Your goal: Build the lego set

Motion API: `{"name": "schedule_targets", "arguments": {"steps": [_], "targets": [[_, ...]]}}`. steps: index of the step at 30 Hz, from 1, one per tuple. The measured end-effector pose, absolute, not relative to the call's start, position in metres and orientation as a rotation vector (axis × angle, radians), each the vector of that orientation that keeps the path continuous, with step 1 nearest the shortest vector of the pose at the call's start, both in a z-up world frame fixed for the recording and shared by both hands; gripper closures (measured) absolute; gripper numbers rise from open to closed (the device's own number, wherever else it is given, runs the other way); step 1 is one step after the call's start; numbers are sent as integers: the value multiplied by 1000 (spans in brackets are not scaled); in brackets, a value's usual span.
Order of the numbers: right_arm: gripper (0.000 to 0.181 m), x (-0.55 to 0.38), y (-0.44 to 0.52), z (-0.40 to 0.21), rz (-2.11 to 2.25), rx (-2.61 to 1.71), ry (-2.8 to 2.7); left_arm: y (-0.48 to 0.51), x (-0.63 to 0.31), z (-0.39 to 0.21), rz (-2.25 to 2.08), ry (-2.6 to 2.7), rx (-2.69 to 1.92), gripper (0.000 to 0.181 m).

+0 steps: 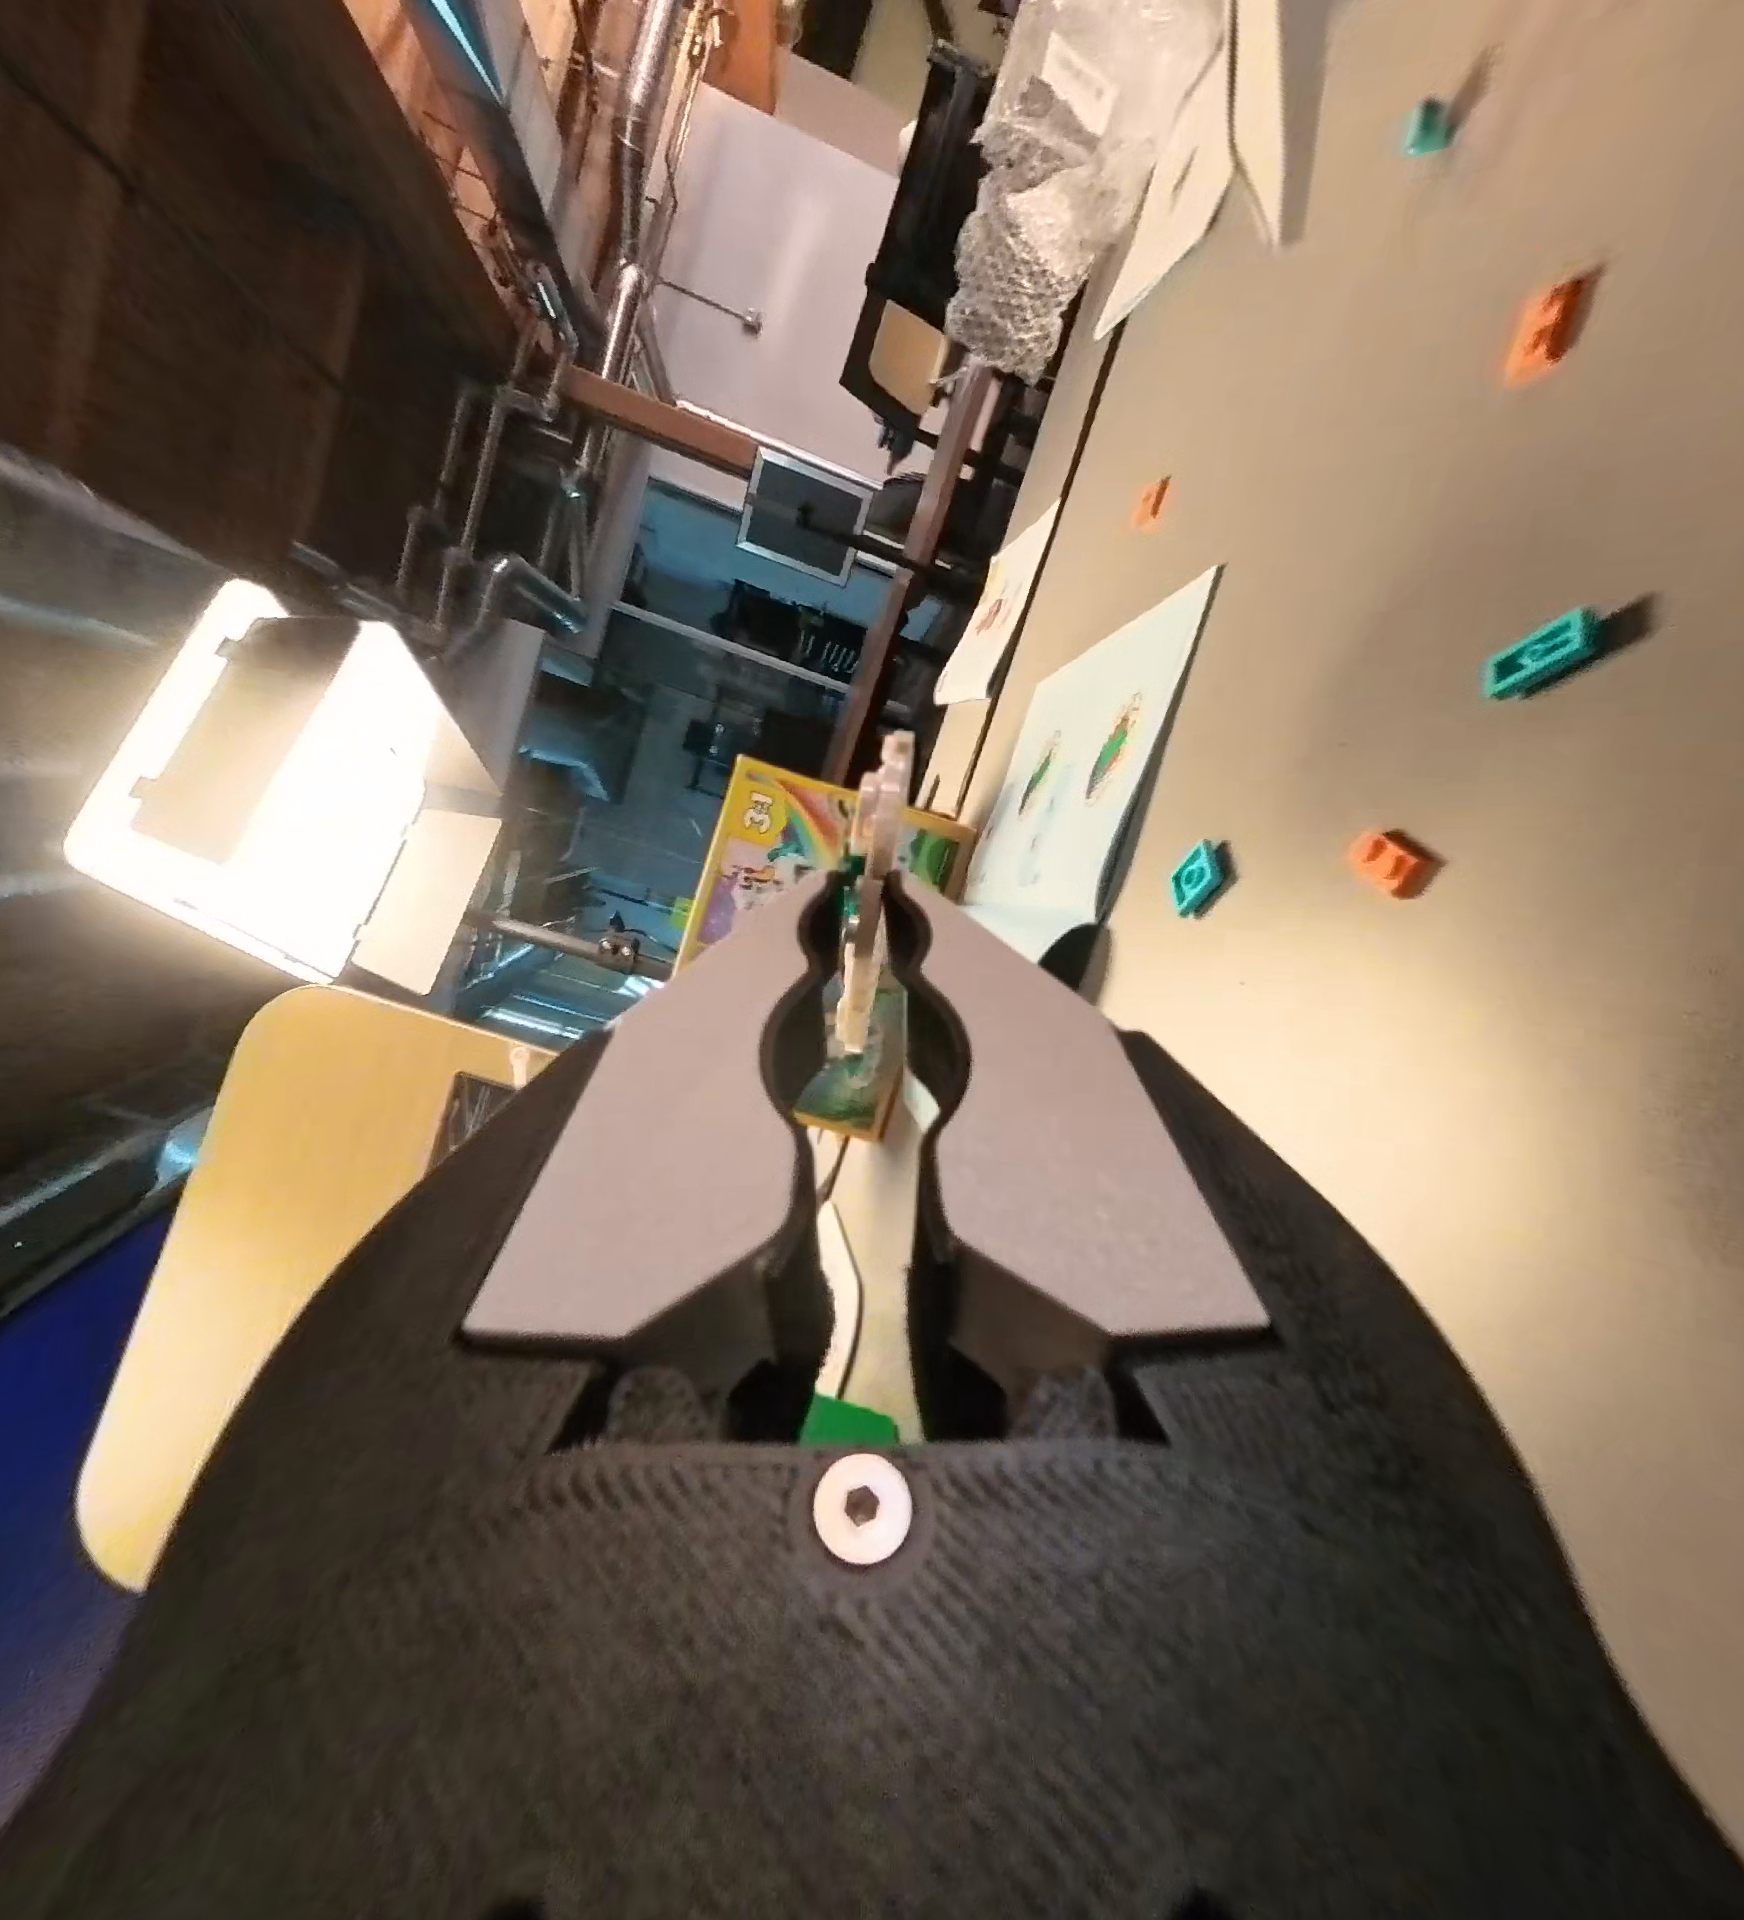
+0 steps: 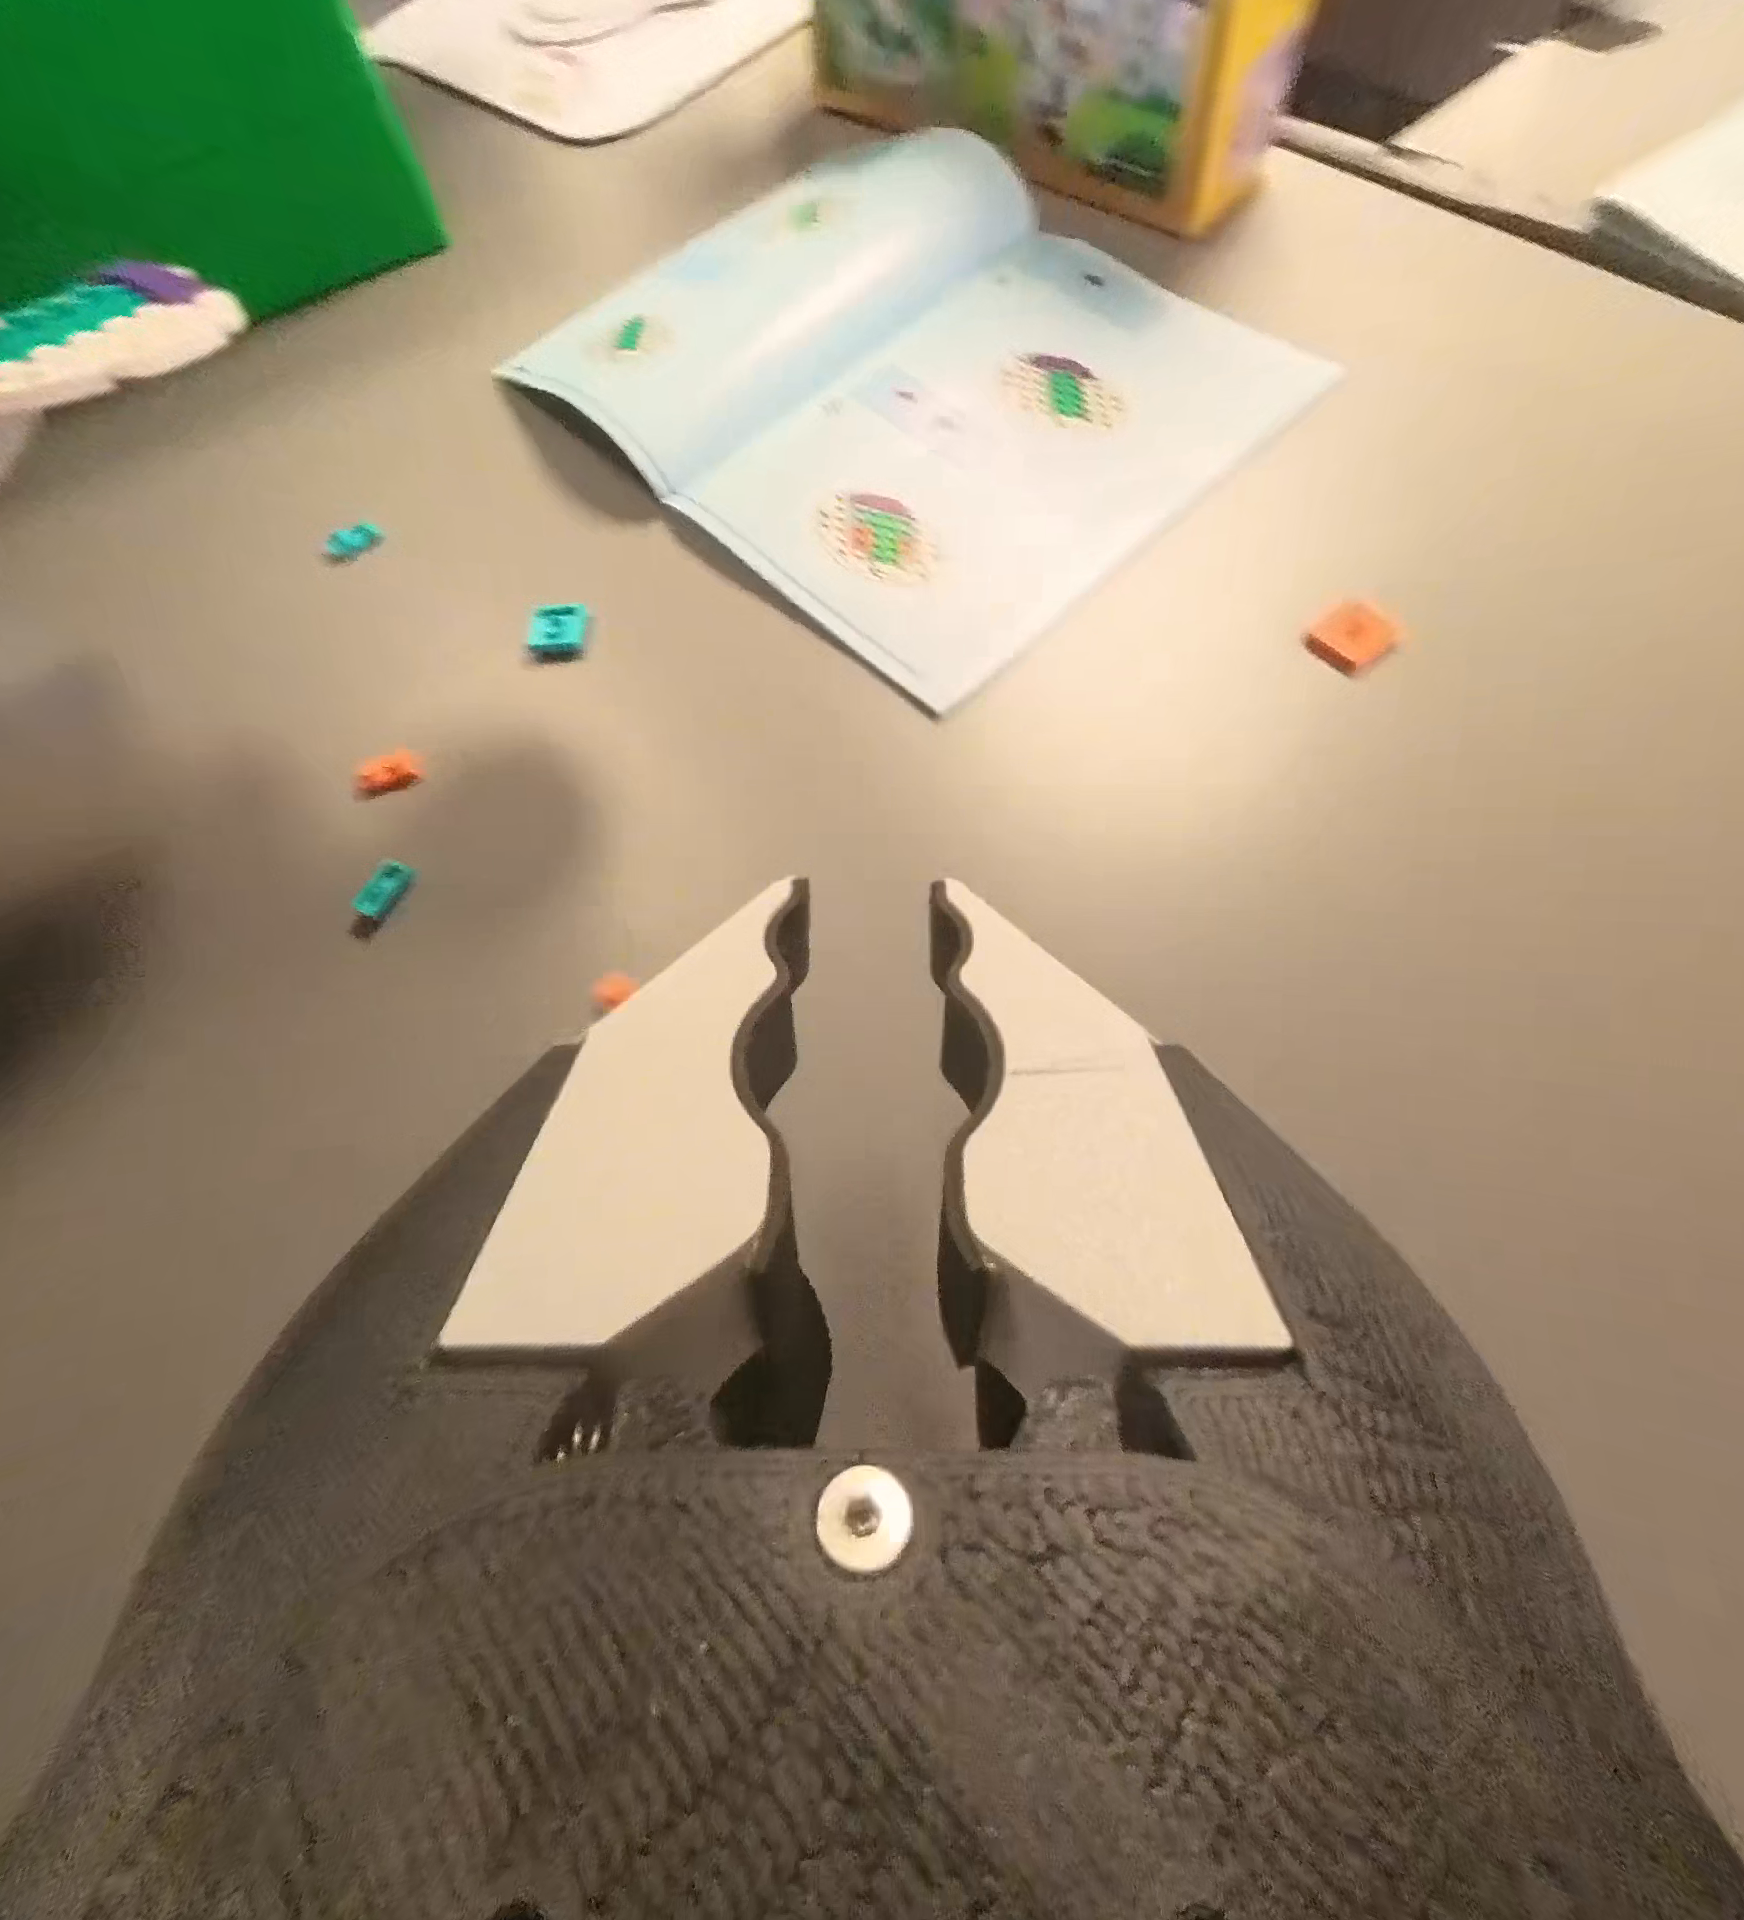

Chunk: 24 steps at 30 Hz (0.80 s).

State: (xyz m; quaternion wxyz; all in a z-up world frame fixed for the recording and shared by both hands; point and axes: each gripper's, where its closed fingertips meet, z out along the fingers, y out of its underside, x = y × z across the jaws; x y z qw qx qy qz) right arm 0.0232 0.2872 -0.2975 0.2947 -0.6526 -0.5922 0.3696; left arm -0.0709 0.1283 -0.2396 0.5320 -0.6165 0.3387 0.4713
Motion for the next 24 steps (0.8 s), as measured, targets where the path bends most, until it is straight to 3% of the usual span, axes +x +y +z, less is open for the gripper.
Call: {"name": "schedule_targets", "arguments": {"steps": [7,17,24], "targets": [[152,90,329,-317,718,-1893,-1391,134,-65,-255,1140,882,-1486,175],[151,74,343,-327,828,-1873,-1477,137,-63,-266,1125,924,-1505,174],[149,71,344,-321,929,-1448,-1901,137,-67,-266,1120,911,-1522,174]]}}
